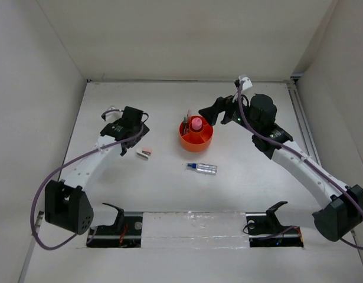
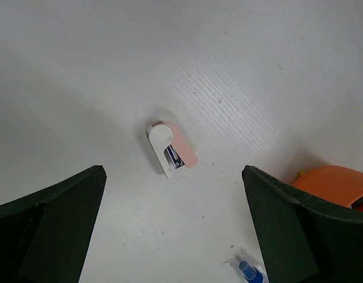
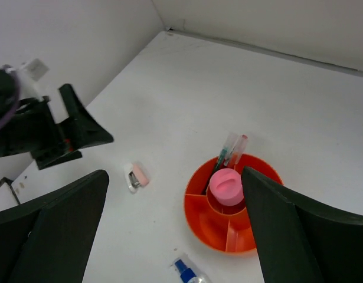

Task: Sort the stationery into containers
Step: Pick up the stapler from the center of the board.

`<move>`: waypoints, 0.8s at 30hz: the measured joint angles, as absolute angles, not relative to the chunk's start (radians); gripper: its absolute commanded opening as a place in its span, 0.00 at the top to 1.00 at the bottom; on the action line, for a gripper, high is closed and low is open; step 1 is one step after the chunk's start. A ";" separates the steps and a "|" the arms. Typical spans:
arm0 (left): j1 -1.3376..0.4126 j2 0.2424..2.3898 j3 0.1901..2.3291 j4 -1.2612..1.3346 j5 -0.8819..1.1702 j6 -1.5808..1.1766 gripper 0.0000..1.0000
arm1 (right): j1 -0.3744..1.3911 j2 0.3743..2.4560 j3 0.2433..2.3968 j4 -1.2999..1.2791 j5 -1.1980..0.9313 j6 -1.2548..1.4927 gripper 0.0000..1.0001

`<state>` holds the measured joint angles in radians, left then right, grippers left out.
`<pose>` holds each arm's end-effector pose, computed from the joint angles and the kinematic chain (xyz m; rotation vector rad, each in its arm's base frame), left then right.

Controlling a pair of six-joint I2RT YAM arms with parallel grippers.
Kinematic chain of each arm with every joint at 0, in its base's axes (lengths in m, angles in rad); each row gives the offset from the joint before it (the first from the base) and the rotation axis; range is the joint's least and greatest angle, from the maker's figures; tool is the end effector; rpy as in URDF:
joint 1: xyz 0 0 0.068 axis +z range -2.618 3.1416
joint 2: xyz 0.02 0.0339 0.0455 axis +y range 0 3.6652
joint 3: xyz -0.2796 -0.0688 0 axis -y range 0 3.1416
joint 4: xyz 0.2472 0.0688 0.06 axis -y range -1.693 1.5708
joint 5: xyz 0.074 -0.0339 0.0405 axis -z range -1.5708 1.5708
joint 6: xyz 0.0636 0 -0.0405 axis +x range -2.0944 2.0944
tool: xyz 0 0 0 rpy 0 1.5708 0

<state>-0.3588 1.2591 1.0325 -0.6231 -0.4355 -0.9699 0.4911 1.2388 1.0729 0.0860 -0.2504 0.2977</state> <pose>0.2674 -0.0716 0.2837 -0.8808 2.1503 -0.1349 0.2728 0.1638 0.3854 -0.3607 1.6728 0.8005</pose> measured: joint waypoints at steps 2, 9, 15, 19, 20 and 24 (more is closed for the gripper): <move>-0.360 1.328 1.057 -0.629 -0.411 -0.998 0.00 | 0.517 1.212 1.073 0.062 -0.239 0.297 0.00; -0.364 1.516 1.095 -0.644 -0.351 -1.112 0.00 | 0.593 1.169 1.065 0.017 -0.228 0.286 0.00; -0.364 1.525 1.094 -0.661 -0.348 -1.187 0.00 | 0.636 1.141 1.044 -0.012 -0.228 0.283 0.00; -0.364 1.551 1.089 -0.661 -0.349 -1.219 0.00 | 0.652 1.131 1.043 -0.016 -0.228 0.283 0.00; -0.364 1.565 1.087 -0.661 -0.349 -1.225 0.00 | 0.657 1.130 1.043 -0.016 -0.228 0.283 0.00; -0.364 1.624 1.064 -0.651 -0.350 -1.242 0.03 | 0.681 1.126 1.043 -0.017 -0.229 0.282 0.00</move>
<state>-0.3645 1.6241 1.0637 -0.6514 -0.3500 -1.2423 0.6811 1.1263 1.0428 -0.0174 -0.2287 0.2825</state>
